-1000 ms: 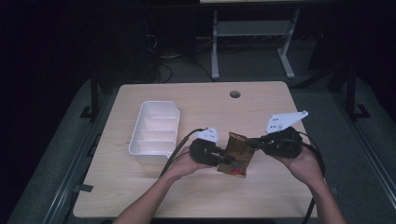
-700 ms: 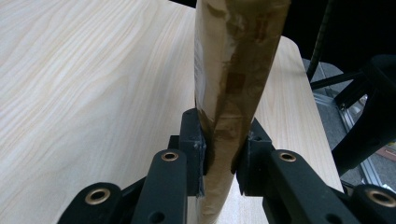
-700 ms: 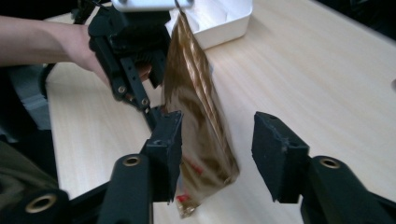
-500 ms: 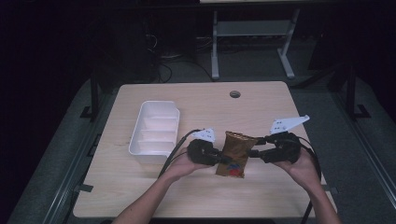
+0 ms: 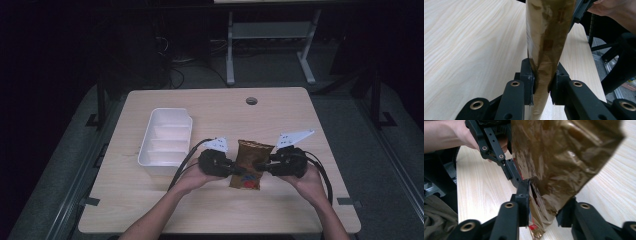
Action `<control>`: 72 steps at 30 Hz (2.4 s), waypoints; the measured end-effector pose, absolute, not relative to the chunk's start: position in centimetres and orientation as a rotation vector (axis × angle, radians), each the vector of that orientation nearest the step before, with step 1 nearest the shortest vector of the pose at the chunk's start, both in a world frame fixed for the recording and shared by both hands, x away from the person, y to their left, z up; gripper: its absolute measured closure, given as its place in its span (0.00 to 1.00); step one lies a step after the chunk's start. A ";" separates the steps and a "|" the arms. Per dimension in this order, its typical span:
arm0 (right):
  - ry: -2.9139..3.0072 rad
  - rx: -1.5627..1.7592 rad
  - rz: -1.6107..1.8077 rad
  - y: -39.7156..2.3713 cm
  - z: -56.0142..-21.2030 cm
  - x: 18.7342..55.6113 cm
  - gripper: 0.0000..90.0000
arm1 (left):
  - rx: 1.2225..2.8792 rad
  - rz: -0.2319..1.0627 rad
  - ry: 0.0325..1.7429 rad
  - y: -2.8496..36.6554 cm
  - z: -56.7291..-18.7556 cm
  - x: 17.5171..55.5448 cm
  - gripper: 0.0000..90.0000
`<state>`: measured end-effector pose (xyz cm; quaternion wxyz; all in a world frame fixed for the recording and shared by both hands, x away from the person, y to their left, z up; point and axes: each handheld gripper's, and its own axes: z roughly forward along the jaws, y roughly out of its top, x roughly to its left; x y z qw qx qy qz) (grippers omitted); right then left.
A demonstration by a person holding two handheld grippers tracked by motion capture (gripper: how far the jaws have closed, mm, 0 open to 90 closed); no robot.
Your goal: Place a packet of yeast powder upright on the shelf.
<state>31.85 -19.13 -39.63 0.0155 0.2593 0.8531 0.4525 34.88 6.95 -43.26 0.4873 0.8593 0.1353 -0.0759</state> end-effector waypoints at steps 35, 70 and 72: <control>2.574 0.896 1.366 -22.4 -37.7 31.9 1.00 | 2.165 0.007 0.368 9.5 -43.0 32.2 0.51; 2.564 0.915 1.274 -19.7 -34.1 38.2 1.00 | 2.180 0.024 0.339 13.4 -43.7 28.5 0.39; 2.569 0.906 1.274 -19.2 -33.9 38.7 1.00 | 2.179 0.025 0.343 13.6 -43.7 28.4 0.38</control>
